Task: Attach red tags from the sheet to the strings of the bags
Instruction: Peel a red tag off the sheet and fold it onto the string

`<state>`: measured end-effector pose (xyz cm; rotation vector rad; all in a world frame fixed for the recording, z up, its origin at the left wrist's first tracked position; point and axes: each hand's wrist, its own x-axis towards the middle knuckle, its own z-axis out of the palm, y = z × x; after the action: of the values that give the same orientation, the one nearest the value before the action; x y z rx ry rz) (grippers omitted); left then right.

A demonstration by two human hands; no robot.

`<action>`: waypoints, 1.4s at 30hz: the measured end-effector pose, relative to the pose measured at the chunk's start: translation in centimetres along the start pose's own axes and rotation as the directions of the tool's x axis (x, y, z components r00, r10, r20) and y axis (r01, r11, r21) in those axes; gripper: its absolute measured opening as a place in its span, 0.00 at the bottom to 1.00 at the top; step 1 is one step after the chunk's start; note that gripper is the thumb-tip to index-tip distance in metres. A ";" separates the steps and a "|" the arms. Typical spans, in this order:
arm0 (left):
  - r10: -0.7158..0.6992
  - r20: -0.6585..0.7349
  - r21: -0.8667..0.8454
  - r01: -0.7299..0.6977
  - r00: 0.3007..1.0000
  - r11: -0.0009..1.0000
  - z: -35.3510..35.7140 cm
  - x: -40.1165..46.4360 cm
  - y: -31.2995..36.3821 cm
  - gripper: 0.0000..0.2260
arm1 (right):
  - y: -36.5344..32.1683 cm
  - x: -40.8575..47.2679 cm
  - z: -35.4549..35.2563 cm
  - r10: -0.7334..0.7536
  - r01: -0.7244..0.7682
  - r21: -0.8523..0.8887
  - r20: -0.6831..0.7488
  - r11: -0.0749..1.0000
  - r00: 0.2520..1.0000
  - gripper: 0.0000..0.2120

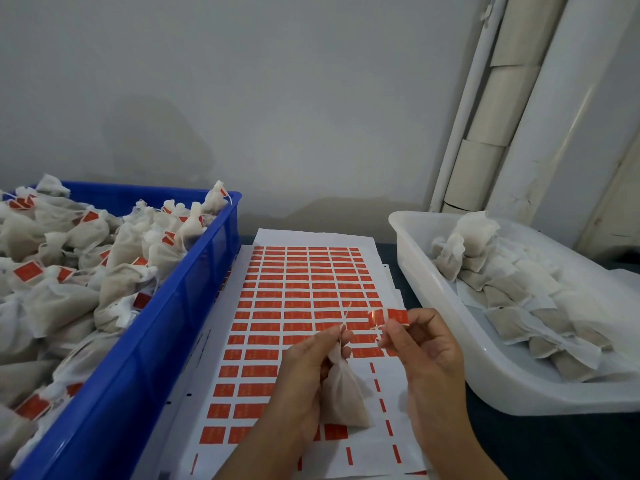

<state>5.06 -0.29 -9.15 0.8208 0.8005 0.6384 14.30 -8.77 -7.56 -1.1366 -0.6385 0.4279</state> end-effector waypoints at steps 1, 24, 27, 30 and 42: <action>0.011 0.003 0.000 -0.011 1.000 1.000 0.0 0.0 0.0 0.08 | 0.1 0.0 0.1 0.000 0.000 0.002 0.004 1.000 1.000 0.15; 0.094 0.017 -0.038 -0.094 0.995 0.995 0.3 -0.5 0.1 0.10 | 1.0 -0.2 0.1 -0.037 0.031 -0.129 -0.045 0.991 0.998 0.12; 0.112 0.009 -0.009 -0.112 0.994 0.994 0.3 -0.2 -0.3 0.08 | 0.9 -0.2 0.1 -0.076 0.064 -0.147 -0.077 0.987 0.994 0.09; 0.126 0.007 0.013 -0.126 0.992 0.992 0.3 0.0 -0.5 0.08 | 0.6 -0.1 0.3 -0.047 0.045 -0.052 -0.057 0.998 0.997 0.18; 0.134 -0.006 0.023 -0.134 0.991 0.991 0.2 0.3 -0.7 0.07 | 0.6 -0.2 0.3 -0.006 0.005 -0.126 -0.007 0.992 1.000 0.11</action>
<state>5.50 -0.51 -9.75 0.8989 0.7647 0.7525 13.97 -8.48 -8.13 -1.2551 -0.6692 0.3832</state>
